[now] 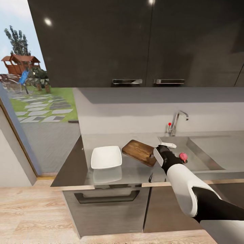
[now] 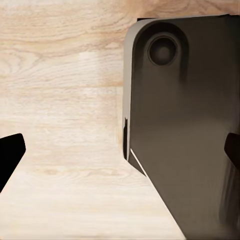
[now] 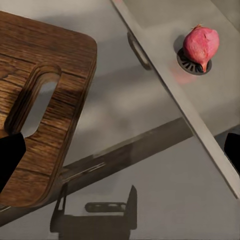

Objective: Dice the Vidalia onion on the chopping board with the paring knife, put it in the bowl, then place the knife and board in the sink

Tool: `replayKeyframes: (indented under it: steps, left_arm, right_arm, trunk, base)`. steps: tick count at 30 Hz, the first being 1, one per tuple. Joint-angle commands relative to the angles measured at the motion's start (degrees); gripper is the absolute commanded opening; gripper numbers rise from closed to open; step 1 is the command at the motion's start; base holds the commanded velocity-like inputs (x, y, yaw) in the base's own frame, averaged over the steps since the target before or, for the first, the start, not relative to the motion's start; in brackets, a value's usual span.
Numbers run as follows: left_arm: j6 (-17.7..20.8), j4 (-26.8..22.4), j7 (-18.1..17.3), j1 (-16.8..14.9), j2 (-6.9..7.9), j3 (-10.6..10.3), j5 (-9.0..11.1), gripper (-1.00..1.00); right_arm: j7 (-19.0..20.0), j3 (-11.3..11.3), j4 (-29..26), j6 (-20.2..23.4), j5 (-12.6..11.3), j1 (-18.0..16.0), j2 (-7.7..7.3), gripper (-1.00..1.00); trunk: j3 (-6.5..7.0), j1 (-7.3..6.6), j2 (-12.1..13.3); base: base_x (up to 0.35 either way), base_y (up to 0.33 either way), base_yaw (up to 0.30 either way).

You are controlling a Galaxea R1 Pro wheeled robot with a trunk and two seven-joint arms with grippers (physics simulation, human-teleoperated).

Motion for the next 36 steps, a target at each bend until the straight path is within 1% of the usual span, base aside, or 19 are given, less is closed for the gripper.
replayKeyframes:
  steps: [1,12,25,36]
  left_arm:
    - [-0.30,0.11,0.03,-0.04,-0.02,0.00,0.06,1.00]
    - [-0.20,0.10,-0.01,-0.04,0.07,0.09,0.06,1.00]
    - [-0.22,0.10,-0.01,-0.04,0.09,0.06,0.06,1.00]
    - [-0.22,0.10,-0.05,-0.04,0.05,-0.01,0.06,1.00]
  right_arm:
    - [-0.08,-0.23,-0.09,0.34,0.21,-0.03,0.05,1.00]
    - [-0.08,-0.21,0.16,0.34,0.21,-0.03,0.27,1.00]
    - [-0.08,-0.22,0.20,0.34,0.21,-0.03,0.40,1.00]
    - [-0.08,-0.19,0.19,0.34,0.20,-0.03,0.37,1.00]
  trunk:
    - [-0.17,0.01,-0.06]
    - [-1.12,0.01,-0.06]
    - [-1.95,0.01,-0.06]
    - [-2.59,0.01,-0.06]
  base:
    - [0.000,0.000,0.000]
    - [0.045,0.000,0.000]
    - [0.012,0.000,0.000]
    - [0.235,-0.017,0.000]
